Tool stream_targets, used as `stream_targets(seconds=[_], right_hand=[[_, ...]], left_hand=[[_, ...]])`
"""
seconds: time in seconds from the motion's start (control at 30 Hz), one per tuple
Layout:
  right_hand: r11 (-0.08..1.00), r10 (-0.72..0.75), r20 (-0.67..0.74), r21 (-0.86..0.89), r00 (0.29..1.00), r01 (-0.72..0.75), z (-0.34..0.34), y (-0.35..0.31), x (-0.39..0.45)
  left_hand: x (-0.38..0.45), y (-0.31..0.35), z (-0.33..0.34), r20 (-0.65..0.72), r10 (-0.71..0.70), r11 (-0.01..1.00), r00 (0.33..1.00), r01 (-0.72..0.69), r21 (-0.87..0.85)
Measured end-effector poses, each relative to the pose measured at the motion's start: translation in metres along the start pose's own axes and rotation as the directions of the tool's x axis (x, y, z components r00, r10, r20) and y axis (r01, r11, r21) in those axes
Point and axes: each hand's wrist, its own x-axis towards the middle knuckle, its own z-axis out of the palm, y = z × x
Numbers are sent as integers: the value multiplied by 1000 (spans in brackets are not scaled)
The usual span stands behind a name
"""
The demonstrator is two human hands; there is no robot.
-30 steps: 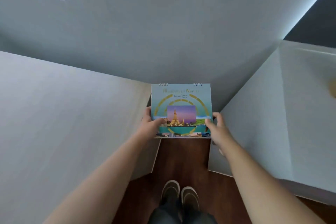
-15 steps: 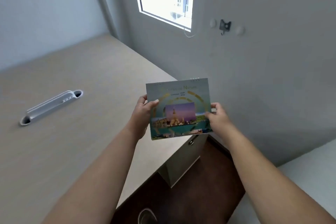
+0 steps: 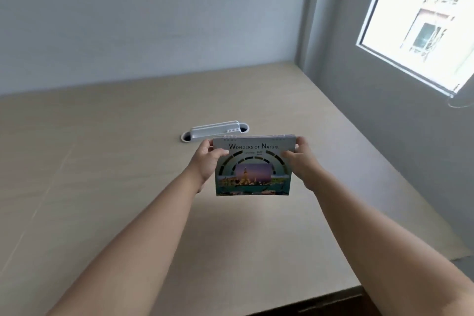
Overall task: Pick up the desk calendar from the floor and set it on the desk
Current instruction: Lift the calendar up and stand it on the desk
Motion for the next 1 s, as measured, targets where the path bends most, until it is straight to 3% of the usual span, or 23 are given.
stream_targets(seconds=[0.33,0.5,0.6,0.77,1.0], right_hand=[[996,13,40,-94,999,-9,93,-9,86],[983,127,38,-135,991,-121,88,22,106],[971,201,94,-149,975,-185,82,38,114],[985,134,234,-137,963,-104,82,46,89],[993,82,292,-102,953,-54,88,88,103]], left_hand=[[70,-24,-77,-74,-127,981,989,136,136],[86,-45,-66,-56,-171,974,984,178,141],[83,-57,-56,-120,-186,978,975,196,75],[59,-72,-33,-121,-205,973,971,216,83],[52,-92,-13,-197,-288,935,937,320,156]])
